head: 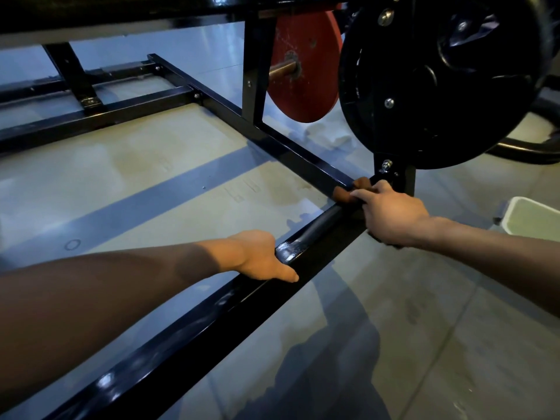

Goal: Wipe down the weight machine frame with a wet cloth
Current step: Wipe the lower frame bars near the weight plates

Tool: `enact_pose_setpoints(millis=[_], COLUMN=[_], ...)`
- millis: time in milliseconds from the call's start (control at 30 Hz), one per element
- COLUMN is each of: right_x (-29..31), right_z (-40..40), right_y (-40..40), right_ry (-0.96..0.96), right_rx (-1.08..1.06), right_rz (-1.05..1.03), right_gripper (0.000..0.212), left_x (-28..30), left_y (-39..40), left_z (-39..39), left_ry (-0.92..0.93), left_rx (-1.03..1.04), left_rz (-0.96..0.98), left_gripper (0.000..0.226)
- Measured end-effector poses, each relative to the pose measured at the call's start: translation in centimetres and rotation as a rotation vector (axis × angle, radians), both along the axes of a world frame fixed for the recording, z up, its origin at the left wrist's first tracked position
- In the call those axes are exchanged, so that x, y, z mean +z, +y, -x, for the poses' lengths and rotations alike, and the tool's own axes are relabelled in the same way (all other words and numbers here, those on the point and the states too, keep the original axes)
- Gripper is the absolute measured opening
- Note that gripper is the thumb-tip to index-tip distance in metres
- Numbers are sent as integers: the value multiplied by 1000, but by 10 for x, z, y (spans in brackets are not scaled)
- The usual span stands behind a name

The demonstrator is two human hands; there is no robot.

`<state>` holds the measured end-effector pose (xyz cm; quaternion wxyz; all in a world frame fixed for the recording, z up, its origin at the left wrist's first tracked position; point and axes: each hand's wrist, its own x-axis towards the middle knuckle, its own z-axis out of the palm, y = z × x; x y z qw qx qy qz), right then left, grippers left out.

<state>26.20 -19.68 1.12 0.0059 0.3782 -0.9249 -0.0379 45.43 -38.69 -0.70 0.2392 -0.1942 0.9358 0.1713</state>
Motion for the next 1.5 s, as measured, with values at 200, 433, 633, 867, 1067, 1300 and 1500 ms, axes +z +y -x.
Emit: enact_pose_setpoints(millis=[200, 433, 633, 867, 1067, 1300, 1500], right_x=[5, 11, 19, 21, 20, 12, -6], right_z=[-95, -60, -60, -105, -23, -56, -106], right_y=[-9, -9, -28, -21, -16, -25, -4], right_ry=[-215, 33, -111, -66, 113, -46, -134], right_rx=[290, 327, 142, 418, 146, 167, 499], right_rz=[53, -108, -142, -158, -217, -157, -71], right_gripper=[47, 54, 65, 51, 62, 67, 61], left_x=[3, 10, 10, 12, 8, 4, 7], left_y=[0, 6, 4, 5, 4, 2, 3], left_z=[4, 6, 4, 5, 1, 2, 7], left_ry=[-13, -96, -80, -81, -71, -57, -68], left_rx=[6, 23, -18, -84, -12, -29, -118], left_rz=[-25, 34, 64, 59, 46, 48, 5], left_gripper=[63, 63, 67, 58, 82, 78, 46])
